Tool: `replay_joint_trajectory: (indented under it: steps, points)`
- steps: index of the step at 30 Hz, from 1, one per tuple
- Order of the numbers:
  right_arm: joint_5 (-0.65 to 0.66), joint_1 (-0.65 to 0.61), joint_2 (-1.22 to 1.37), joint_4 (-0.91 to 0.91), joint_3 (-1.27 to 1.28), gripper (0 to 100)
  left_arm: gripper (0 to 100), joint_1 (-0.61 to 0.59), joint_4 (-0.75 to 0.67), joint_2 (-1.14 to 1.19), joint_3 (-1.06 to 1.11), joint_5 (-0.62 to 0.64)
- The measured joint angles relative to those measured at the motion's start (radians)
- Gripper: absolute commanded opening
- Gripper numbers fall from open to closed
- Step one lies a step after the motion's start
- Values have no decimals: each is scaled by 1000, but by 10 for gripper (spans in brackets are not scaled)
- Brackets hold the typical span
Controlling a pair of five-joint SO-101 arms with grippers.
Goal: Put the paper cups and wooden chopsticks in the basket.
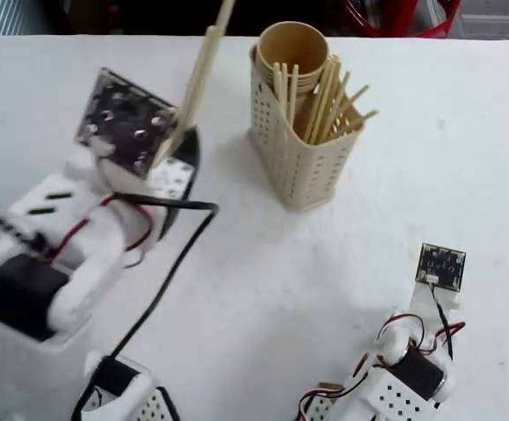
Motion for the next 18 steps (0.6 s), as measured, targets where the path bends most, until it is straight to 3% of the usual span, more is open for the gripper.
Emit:
replay_joint_trajectory:
  steps: [6, 11, 14, 18]
  points:
    - [0, 0, 0, 0, 0, 19, 23, 109, -508, -3, 241, 0]
    - [0, 2, 0, 0, 0, 19, 24, 206, -878, 6, 301, 0]
    - [0, 0, 0, 0, 0, 19, 24, 227, -1000, 68, 290, 29]
    - [0, 0, 0, 0, 0, 19, 24, 232, -1028, 242, 204, 83]
